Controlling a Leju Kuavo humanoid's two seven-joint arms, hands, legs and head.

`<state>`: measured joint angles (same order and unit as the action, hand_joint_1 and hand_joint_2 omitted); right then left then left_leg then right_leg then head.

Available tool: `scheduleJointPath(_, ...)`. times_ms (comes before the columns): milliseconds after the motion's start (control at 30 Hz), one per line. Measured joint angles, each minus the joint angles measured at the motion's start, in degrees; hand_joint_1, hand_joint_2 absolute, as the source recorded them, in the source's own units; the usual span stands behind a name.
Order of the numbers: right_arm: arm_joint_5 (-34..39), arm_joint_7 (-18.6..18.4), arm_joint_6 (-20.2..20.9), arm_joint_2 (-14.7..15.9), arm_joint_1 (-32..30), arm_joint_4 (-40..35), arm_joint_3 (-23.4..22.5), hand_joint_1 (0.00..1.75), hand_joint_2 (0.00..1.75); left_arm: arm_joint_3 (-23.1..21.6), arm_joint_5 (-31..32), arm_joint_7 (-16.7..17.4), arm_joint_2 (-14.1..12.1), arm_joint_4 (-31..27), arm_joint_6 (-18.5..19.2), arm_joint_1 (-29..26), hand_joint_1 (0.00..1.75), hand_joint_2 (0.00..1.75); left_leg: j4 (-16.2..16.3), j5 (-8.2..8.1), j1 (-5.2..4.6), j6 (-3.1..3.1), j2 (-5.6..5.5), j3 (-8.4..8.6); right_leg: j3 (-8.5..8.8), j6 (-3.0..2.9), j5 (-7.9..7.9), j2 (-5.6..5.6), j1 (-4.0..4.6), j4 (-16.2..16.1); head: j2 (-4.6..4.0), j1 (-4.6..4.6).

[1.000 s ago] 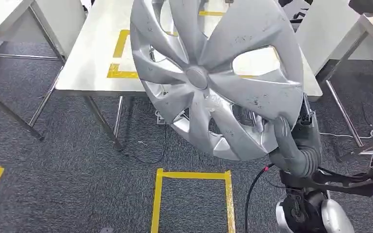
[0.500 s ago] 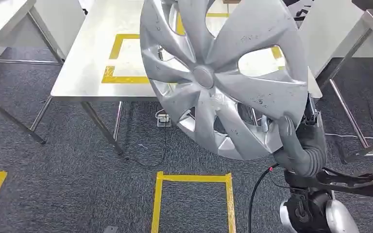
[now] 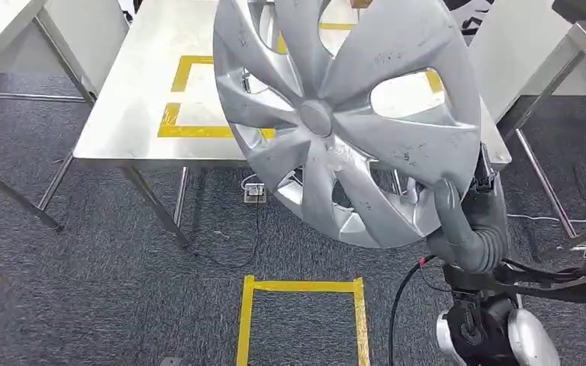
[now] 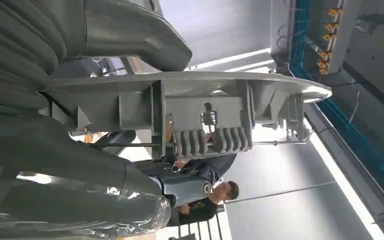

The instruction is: Take the parts from the cabinet and place them on the table.

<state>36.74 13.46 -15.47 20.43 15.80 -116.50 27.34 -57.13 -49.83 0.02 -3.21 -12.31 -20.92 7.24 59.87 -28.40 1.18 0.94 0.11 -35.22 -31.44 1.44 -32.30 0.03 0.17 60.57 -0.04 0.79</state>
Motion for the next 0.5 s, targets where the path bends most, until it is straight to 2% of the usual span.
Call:
scheduleJointPath(33, 0.0, 0.0, 0.0, 0.0, 0.0, 0.0, -0.1, 1.75, 1.75, 0.0, 0.0, 0.0, 0.0, 0.0, 0.0, 0.0, 0.0, 0.0, 0.0, -0.18, 0.0, 0.27, 0.01, 0.23, -1.88, 0.33, -1.73, 0.0, -0.2, 3.8, 0.0, 0.24)
scheduleJointPath(100, 0.0, 0.0, 0.0, 0.0, -0.1, 0.0, -0.1, 1.75, 1.75, 0.0, 0.0, 0.0, 0.0, 0.0, 0.0, 0.0, 0.0, 0.0, 0.0, -0.65, -0.04, 0.49, 0.14, 0.72, -6.94, 0.85, -4.74, -0.01, -0.52, 12.7, 0.0, 0.37)
scheduleJointPath(133, 0.0, 0.0, 0.0, 0.0, -0.1, 0.0, -0.1, 1.75, 1.75, 0.0, 0.0, -0.1, 0.1, 0.0, 0.0, -0.1, 0.0, 0.0, 0.0, -0.91, -0.05, 0.47, 0.18, 0.99, -8.83, 0.94, -4.75, -0.02, -0.65, 15.2, 0.0, 0.44)
scheduleJointPath(167, 0.0, 0.0, -0.1, 0.1, -0.2, 0.1, -0.1, 1.75, 1.75, 0.0, 0.0, -0.1, 0.1, 0.0, 0.0, -0.1, 0.0, 0.0, 0.0, -1.2, -0.05, 0.41, 0.16, 1.41, -9.25, 0.9, -3.16, -0.03, -0.7, 14.8, 0.0, 0.46)
scheduleJointPath(200, 0.0, 0.0, -0.1, 0.1, -0.3, 0.1, -0.1, 1.75, 1.75, 0.0, 0.0, -0.1, 0.1, 0.0, 0.0, -0.1, 0.0, 0.0, 0.0, -1.5, -0.03, 0.27, 0.12, 1.86, -8.59, 0.77, -0.52, -0.02, -0.7, 12.2, 0.0, 0.48)
scheduleJointPath(267, 0.0, 0.0, -0.1, 0.2, -0.2, 0.1, -0.1, 1.75, 1.75, 0.0, 0.0, -0.1, 0.2, 0.0, 0.0, 0.0, 0.0, 0.0, 0.0, -2.19, -0.04, -0.07, 0.03, 3.02, -5.03, 0.2, 5.97, 0.0, -0.66, 2.6, 0.0, 0.54)
scheduleJointPath(300, 0.0, 0.0, -0.1, 0.2, -0.3, 0.1, -0.1, 1.75, 1.75, 0.0, 0.0, 0.0, 0.2, 0.0, 0.0, 0.0, 0.0, 0.0, -0.3, -2.44, -0.02, -0.29, 0.03, 3.1, -3.83, -0.08, 5.93, 0.16, -0.57, 0.5, 0.0, 0.55)
scheduleJointPath(333, 0.0, 0.0, -0.2, 0.2, -0.3, 0.1, -0.1, 1.75, 1.75, 0.0, 0.0, 0.0, 0.3, 0.0, 0.0, 0.1, 0.0, 0.0, -0.2, -2.6, -0.23, -0.58, -0.01, 3.26, -3.41, -0.43, 5.79, 0.13, -0.22, -0.5, 0.0, 0.5)
scheduleJointPath(367, -0.1, 0.0, -0.2, 0.2, -0.1, 0.0, -0.1, 1.75, 1.75, 0.0, 0.0, 0.0, 0.4, 0.0, 0.0, 0.1, 0.0, 0.0, -0.3, -2.56, -0.18, -0.96, 0.06, 3.08, -2.89, -0.86, 4.75, 0.03, -0.12, -1.5, 0.0, 0.59)
scheduleJointPath(400, -0.1, 0.0, -0.2, 0.2, -0.2, 0.0, -0.1, 1.75, 1.75, 0.0, 0.0, 0.0, 0.5, 0.0, 0.0, 0.1, 0.0, 0.0, -0.5, -2.61, -0.07, -1.23, 0.16, 3.14, -3.01, -0.99, 4.68, 0.1, 0.03, -1.4, 0.0, 0.37)
scheduleJointPath(433, -0.1, 0.0, -0.2, 0.2, -0.2, 0.0, -0.1, 1.75, 1.75, 0.0, -0.1, 0.0, 0.5, 0.0, 0.0, 0.1, 0.0, 0.0, -0.8, -2.61, -0.02, -1.65, 0.28, 3.39, -2.92, -1.21, 4.65, 0.14, 0.04, -1.6, 0.0, 0.37)
scheduleJointPath(467, -0.2, 0.0, -0.3, 0.2, -0.2, 0.0, -0.1, 1.75, 1.75, 0.0, -0.1, 0.0, 0.5, 0.0, 0.0, 0.1, 0.0, 0.0, -0.7, -3.05, -0.07, -2.01, 0.25, 3.36, -2.33, -1.6, 5.02, 0.08, -0.45, -2.7, 0.0, 0.37)
scheduleJointPath(500, -0.2, 0.0, -0.3, 0.2, -0.2, 0.0, -0.1, 1.75, 1.75, 0.0, -0.1, 0.0, 0.5, 0.0, 0.0, 0.1, 0.0, 0.0, 0.3, -3.62, -0.15, -2.15, 0.18, 3.19, -1.84, -1.74, 5.07, -0.02, -0.42, -3.1, 0.0, 0.18)
